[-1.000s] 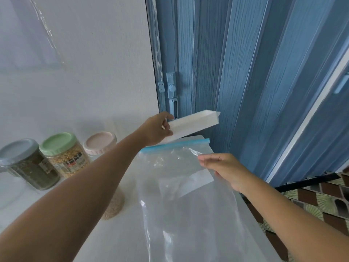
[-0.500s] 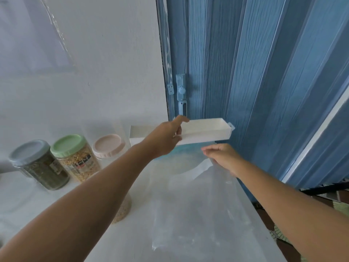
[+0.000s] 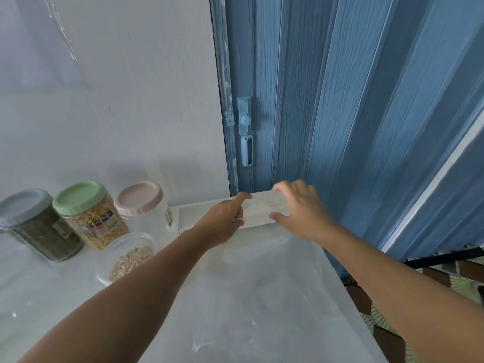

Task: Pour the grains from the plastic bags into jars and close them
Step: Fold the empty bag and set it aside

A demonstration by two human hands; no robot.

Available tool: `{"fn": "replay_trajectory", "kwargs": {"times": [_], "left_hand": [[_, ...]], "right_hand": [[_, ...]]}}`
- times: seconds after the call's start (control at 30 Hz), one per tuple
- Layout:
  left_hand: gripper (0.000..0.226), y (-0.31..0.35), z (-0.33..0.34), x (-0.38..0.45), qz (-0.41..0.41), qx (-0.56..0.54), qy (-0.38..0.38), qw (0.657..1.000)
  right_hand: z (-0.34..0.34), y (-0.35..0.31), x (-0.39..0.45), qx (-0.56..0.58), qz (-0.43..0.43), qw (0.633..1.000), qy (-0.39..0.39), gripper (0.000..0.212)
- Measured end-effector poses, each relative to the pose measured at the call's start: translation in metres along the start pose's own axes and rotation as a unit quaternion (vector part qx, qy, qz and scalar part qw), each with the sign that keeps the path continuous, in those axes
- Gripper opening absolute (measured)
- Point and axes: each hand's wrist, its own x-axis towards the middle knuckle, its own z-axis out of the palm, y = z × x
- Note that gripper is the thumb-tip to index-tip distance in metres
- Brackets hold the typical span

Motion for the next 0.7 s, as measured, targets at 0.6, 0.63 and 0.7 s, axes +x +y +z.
{"fn": "replay_trajectory", "kwargs": {"times": [0.6, 0.63, 0.7], "left_hand": [[0.107, -0.017, 0.029, -0.084, -0.080, 0.185, -0.066, 0.977], [0.112, -0.019, 0.032, -0.084, -0.095, 0.188, -0.084, 0.974], [0.115, -0.020, 0.035, -0.085, -0.117, 0.191, -0.109, 0.968]], "right_hand": [[0.038, 0.004, 0.058, -0.170, -0.053, 0.970, -0.167, 0.086], [0.038, 0.004, 0.058, -0.168, -0.047, 0.970, -0.167, 0.083], [0.039, 0.006, 0.058, -0.166, -0.039, 0.972, -0.164, 0.083]]}}
